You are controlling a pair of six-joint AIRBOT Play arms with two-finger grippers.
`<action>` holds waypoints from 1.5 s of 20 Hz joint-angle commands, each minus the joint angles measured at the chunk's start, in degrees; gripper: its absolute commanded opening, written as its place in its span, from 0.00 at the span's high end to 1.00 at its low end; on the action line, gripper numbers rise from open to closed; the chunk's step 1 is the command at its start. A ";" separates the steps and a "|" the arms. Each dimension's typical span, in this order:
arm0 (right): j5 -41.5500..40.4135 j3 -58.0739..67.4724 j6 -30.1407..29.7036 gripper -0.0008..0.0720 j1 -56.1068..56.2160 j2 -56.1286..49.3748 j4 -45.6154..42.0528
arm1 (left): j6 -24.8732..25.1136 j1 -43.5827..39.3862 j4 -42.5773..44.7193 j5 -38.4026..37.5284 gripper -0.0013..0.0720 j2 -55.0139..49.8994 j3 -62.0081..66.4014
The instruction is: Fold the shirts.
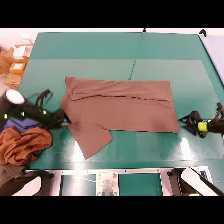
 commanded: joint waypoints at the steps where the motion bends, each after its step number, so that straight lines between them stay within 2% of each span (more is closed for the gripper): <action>1: -3.04 -9.07 1.81 0.39 -0.57 5.55 -0.09 | -1.57 0.02 -1.66 8.33 0.21 6.73 -13.42; 3: -4.90 -10.78 1.81 0.39 -0.55 5.51 0.17 | -0.52 -1.40 -7.80 14.49 0.21 6.69 -18.03; 6: -7.91 -11.98 1.79 0.39 -0.52 5.46 3.41 | 3.26 -8.00 -17.51 25.90 0.21 6.27 -21.05; 8: -9.29 -12.50 1.79 0.39 -0.33 5.16 5.18 | 3.26 -12.31 -20.00 29.35 0.27 4.17 -20.98; 9: -9.90 -12.70 1.81 0.39 0.13 4.74 5.42 | 3.74 -13.14 -21.24 28.87 0.36 2.62 -20.98; 10: -10.78 -12.81 1.81 0.39 0.79 4.09 5.57 | 6.12 -13.09 -23.04 27.43 0.59 1.14 -20.98; 11: -11.63 -12.81 1.81 0.39 1.36 3.30 5.97 | 8.22 -13.03 -23.63 26.43 0.89 0.37 -20.83; 12: -12.72 -12.81 1.81 0.39 1.97 2.40 6.73 | 9.38 -12.94 -23.52 25.75 0.95 0.39 -20.52; 15: -17.42 -12.79 1.77 0.40 4.09 0.13 11.13 | 9.42 -12.94 -21.79 23.80 0.95 0.46 -17.68; 19: -17.68 -12.57 0.24 0.96 6.86 -0.55 12.22 | 8.63 -12.94 -18.36 20.96 0.95 0.46 -13.40; 22: -14.40 -10.36 0.57 0.97 5.51 0.35 6.54 | 4.15 -12.94 -10.56 15.85 0.96 2.05 -9.99; 26: -7.85 -6.40 5.27 0.97 1.44 4.72 -3.76 | -3.58 -12.94 -1.90 9.18 0.96 12.61 -8.96; 28: -6.69 -6.08 5.90 0.97 1.20 6.99 -4.31 | -6.95 -12.94 1.46 4.70 0.96 16.96 -8.57; 30: -4.98 -4.79 5.86 0.97 1.40 7.91 -2.93 | -7.56 -12.94 2.16 3.82 0.96 17.29 -6.43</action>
